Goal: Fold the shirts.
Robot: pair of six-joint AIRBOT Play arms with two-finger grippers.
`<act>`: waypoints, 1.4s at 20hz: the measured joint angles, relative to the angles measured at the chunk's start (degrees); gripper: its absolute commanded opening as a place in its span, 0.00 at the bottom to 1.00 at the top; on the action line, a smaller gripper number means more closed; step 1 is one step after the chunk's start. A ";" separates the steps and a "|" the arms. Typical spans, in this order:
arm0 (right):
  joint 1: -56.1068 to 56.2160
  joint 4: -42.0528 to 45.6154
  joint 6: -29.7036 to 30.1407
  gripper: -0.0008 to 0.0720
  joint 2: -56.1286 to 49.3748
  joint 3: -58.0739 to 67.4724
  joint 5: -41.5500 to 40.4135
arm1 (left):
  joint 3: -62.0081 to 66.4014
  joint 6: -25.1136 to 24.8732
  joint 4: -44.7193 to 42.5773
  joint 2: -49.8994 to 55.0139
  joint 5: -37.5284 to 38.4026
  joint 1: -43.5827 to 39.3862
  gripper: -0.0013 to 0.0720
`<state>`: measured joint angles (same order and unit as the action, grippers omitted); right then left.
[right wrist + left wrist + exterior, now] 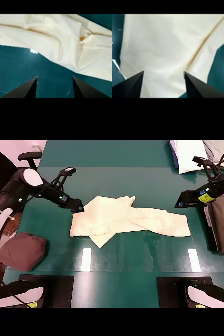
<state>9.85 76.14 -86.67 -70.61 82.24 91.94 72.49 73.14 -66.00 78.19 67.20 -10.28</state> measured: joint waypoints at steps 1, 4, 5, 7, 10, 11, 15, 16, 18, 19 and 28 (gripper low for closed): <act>0.00 -0.02 0.00 0.70 0.09 -0.17 -0.24 | 0.24 0.76 -0.15 1.84 -2.45 0.00 0.82; 0.00 -0.07 0.00 0.70 0.09 -0.52 -0.94 | 1.97 2.21 0.00 8.44 -7.63 0.00 0.82; 0.00 -0.07 0.00 0.70 0.09 -0.59 -1.07 | 2.82 2.49 0.07 10.62 -8.68 0.00 0.82; 0.00 -0.09 0.00 0.70 0.09 -0.70 -1.36 | 4.72 2.86 0.26 14.53 -10.38 0.00 0.82; 0.00 -0.09 0.00 0.70 0.09 -0.72 -1.77 | 6.21 3.10 0.35 17.42 -11.89 0.00 0.82; 0.00 -0.09 0.00 0.70 0.09 -0.72 -1.79 | 6.47 3.26 0.33 17.97 -12.04 0.00 0.82; 0.00 -0.09 -0.02 0.70 0.09 -0.72 -2.03 | 6.95 3.30 0.48 18.88 -10.67 0.00 0.05; 0.00 -0.09 -0.02 0.70 0.09 -0.72 -2.12 | 7.02 3.28 0.46 18.99 -9.97 0.00 0.06; -0.35 -0.13 -0.02 0.70 0.00 -0.72 -2.19 | 7.65 3.28 0.46 18.97 -8.70 0.00 0.06; -0.83 -0.13 -0.02 0.70 -0.31 -0.76 -2.14 | 8.41 3.26 0.31 18.73 -7.96 0.00 0.06; -6.78 -3.43 2.08 0.82 -4.26 -16.33 -11.65 | 17.57 1.79 -0.09 13.70 -5.33 0.00 0.06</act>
<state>3.07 72.71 -84.60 -74.87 65.91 80.29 90.06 74.94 -66.08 91.90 61.87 -10.28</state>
